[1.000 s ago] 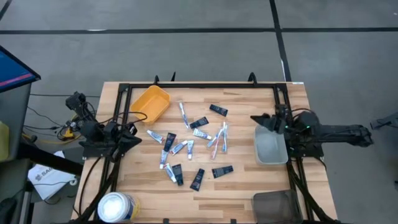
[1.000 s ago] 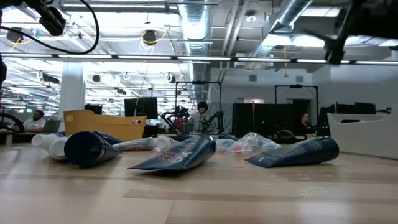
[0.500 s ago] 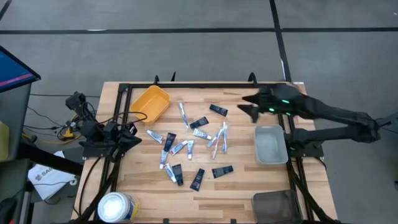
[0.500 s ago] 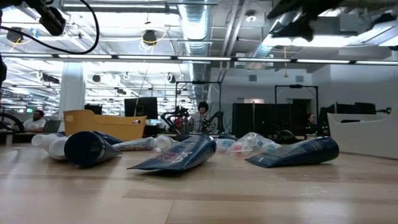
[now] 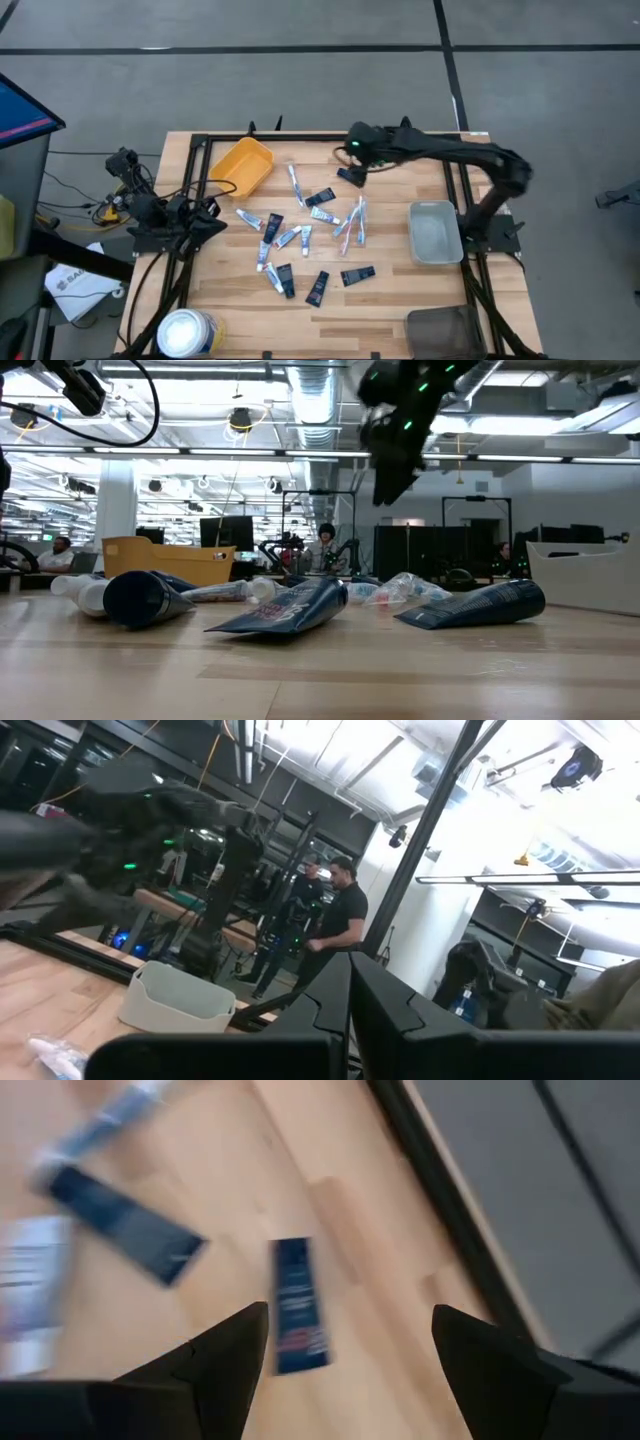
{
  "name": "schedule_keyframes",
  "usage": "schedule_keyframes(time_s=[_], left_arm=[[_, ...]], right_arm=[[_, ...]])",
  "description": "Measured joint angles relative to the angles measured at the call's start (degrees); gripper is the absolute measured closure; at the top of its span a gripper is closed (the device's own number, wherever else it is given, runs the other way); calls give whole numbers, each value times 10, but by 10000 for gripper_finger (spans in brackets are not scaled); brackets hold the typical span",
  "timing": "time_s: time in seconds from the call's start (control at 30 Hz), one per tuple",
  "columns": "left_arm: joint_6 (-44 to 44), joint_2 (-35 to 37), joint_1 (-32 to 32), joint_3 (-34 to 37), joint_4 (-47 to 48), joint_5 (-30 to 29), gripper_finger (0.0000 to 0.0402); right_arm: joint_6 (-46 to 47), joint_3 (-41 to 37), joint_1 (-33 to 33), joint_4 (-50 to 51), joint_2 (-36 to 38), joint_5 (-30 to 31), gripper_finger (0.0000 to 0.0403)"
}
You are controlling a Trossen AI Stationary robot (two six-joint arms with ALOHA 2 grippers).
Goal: Pick & Place Travel size toiletries
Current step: Put the blue shave cream into the black bin
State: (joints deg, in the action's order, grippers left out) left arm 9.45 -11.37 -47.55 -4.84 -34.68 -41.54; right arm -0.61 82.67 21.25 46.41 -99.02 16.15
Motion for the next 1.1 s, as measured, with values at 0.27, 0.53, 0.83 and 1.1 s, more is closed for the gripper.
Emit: schedule_keyframes(time_s=[0.27, 0.53, 0.83, 1.1], left_arm=[[0, 0, 0, 0, -2, 0, 400], [0, 0, 0, 0, -2, 0, 400], [0, 0, 0, 0, -3, 0, 400], [0, 0, 0, 0, -3, 0, 400]], right_arm=[[-64, 111, 15, 49, -144, 1, 127], [-82, 118, 32, 56, -207, -58, 127], [-102, 118, 52, 19, -238, -106, 127], [-100, 119, 59, 6, -264, -118, 127]])
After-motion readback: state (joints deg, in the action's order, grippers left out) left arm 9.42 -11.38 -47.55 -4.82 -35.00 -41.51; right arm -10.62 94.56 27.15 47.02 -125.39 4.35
